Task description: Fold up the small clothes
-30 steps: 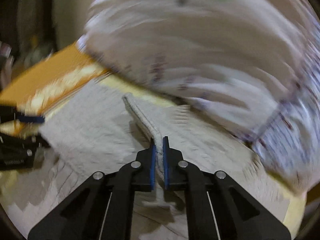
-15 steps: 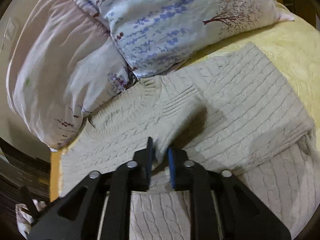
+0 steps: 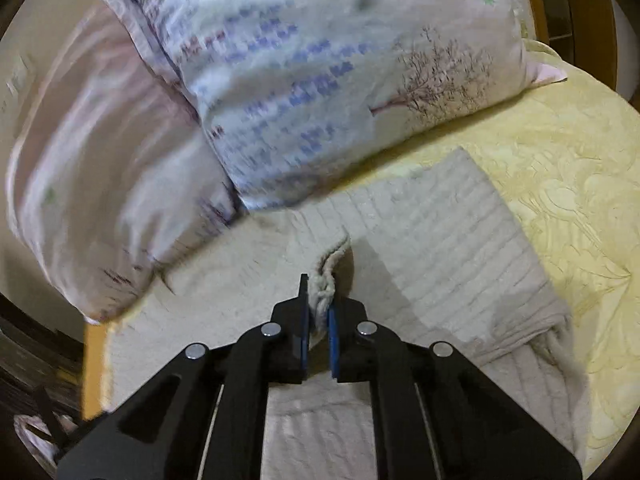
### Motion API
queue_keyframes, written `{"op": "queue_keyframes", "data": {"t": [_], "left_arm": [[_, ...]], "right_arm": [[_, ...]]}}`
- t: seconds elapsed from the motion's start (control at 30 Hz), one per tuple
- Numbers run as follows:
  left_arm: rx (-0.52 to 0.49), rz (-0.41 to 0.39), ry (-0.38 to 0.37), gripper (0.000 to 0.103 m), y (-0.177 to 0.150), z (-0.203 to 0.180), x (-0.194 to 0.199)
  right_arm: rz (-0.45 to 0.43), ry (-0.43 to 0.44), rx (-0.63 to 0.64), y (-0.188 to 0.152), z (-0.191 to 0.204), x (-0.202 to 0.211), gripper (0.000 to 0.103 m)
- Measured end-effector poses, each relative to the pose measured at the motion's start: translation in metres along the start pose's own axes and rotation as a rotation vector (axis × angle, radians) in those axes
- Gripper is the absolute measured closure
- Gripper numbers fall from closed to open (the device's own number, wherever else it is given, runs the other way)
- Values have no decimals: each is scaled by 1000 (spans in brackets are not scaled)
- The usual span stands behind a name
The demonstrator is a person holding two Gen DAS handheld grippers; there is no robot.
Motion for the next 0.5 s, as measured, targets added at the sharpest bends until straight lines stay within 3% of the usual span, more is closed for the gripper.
{"op": "queue_keyframes", "data": {"t": [0.03, 0.1, 0.13, 0.17, 0.23, 0.4, 0.5], "left_arm": [[-4, 0, 2, 44, 0, -1, 0], [-10, 4, -1, 44, 0, -1, 0], [-5, 12, -10, 44, -1, 1, 2], [5, 17, -24, 44, -2, 3, 4], [40, 27, -85, 44, -11, 10, 11], [90, 40, -254, 44, -45, 24, 35], [148, 74, -357, 44, -70, 32, 46]], "right_arm": [[45, -27, 9, -3, -3, -9, 92], [43, -7, 19, -3, -3, -6, 88], [43, 1, 23, -3, -4, -3, 79], [34, 33, 26, -3, -6, 5, 62], [12, 85, 29, -3, -14, 21, 42], [49, 222, 6, -15, -63, 60, 38], [103, 218, -32, -24, -101, 77, 38]]}}
Point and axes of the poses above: each gripper's, at about its wrist camera, not at the fingertips, and x roughly against the way its jaws point, z to its left, y to its top, the point moved 1 cm from there along -x, roughly the way its jaws point, and after that the axes turned 3 degrees about x, right-handed, at the moved point
